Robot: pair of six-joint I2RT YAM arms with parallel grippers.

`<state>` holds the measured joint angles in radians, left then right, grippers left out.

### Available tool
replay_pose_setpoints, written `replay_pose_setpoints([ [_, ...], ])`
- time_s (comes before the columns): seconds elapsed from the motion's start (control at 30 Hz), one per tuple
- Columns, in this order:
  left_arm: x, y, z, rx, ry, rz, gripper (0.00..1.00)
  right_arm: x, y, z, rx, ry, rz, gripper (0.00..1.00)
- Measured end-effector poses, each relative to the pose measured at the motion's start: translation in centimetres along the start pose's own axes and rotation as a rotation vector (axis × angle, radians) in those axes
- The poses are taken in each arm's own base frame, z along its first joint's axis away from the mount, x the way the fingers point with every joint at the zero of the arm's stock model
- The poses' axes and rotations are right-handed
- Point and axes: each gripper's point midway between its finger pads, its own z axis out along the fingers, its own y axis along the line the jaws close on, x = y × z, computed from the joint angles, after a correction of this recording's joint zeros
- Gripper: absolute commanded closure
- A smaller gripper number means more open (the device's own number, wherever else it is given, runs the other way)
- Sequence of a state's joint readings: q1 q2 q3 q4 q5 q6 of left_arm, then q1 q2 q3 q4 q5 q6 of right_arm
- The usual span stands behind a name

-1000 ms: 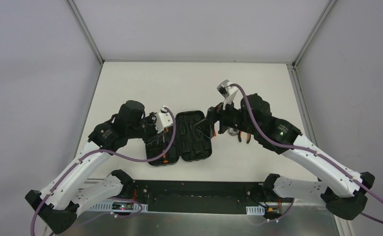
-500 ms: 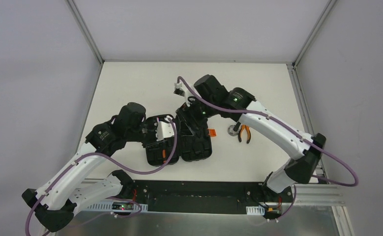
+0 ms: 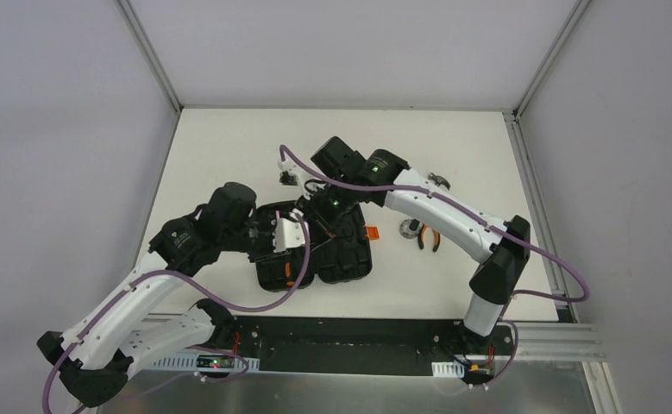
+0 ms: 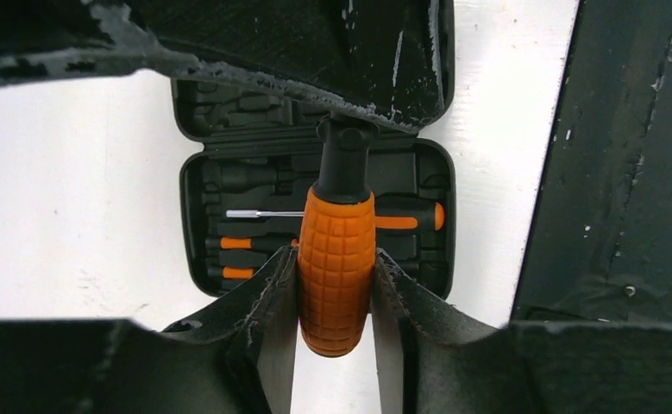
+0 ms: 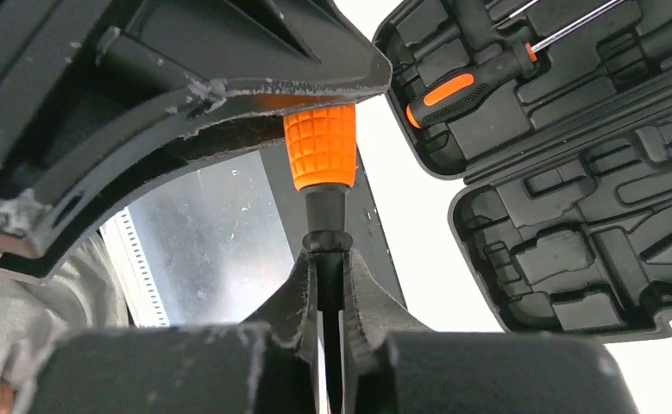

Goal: Pack the tool kit
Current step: Place the screwdriver in the toolbox.

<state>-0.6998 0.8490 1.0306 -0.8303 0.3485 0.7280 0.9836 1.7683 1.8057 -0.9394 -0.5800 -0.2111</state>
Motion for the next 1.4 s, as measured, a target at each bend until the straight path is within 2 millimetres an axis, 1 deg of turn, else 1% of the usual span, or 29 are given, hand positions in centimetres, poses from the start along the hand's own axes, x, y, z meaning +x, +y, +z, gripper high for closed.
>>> replay_pose_setpoints([
  [0.07,0.1,0.1,0.0,-0.011,0.003,-0.002,0.42,0.0,0.1,0.1,-0.001,-0.001,0.007,1.00],
  [0.13,0.4,0.4,0.0,-0.041,0.007,-0.015,0.30,0.0,-0.6,0.6,0.030,-0.006,0.031,1.00],
  [0.23,0.9,1.5,0.1,-0.113,0.030,-0.077,0.13,0.6,-2.5,1.8,0.105,-0.007,0.099,1.00],
  [0.27,1.0,1.9,0.1,-0.139,0.038,-0.098,0.10,0.7,-3.3,2.2,0.141,-0.008,0.134,1.00],
  [0.33,1.4,3.5,0.0,-0.236,0.068,-0.171,0.09,0.8,-5.1,3.1,0.220,-0.020,0.204,1.00],
  [0.43,2.2,5.5,0.0,-0.356,0.110,-0.267,0.10,0.5,-8.4,4.5,0.360,-0.080,0.318,1.00],
  [0.57,3.0,7.9,-0.6,-0.531,0.126,-0.434,0.08,1.0,-12.1,5.9,0.513,-0.180,0.470,1.00],
  [0.67,4.3,10.4,-2.1,-0.696,0.093,-0.636,0.02,0.7,-13.7,6.4,0.589,-0.256,0.539,1.00],
  [0.7,5.2,11.4,-2.9,-0.764,0.080,-0.718,0.01,0.2,-14.1,6.6,0.608,-0.288,0.550,1.00],
  [0.8,8.0,13.1,-4.9,-0.922,0.047,-0.916,0.01,-1.3,-14.5,7.4,0.635,-0.372,0.564,1.00],
  [0.83,9.0,13.4,-5.5,-0.974,0.039,-0.983,0.01,-1.7,-14.5,7.8,0.642,-0.392,0.567,1.00],
  [0.9,10.0,13.4,-6.2,-1.029,0.027,-1.053,0.01,-2.1,-14.6,8.4,0.654,-0.417,0.572,1.00],
  [0.97,10.2,13.4,-6.4,-1.050,0.012,-1.083,0.01,-2.2,-14.7,9.1,0.675,-0.439,0.577,1.00],
  [1.2,10.3,13.4,-7.1,-1.095,-0.017,-1.116,0.01,-2.9,-15.1,10.3,0.739,-0.515,0.579,1.00],
  [1.3,10.3,13.4,-7.1,-1.096,-0.020,-1.118,0.01,-2.7,-15.5,11.2,0.753,-0.516,0.583,1.00],
  [1.4,10.2,13.5,-7.1,-1.097,-0.024,-1.120,0.01,-2.1,-16.5,12.1,0.787,-0.506,0.596,1.00],
])
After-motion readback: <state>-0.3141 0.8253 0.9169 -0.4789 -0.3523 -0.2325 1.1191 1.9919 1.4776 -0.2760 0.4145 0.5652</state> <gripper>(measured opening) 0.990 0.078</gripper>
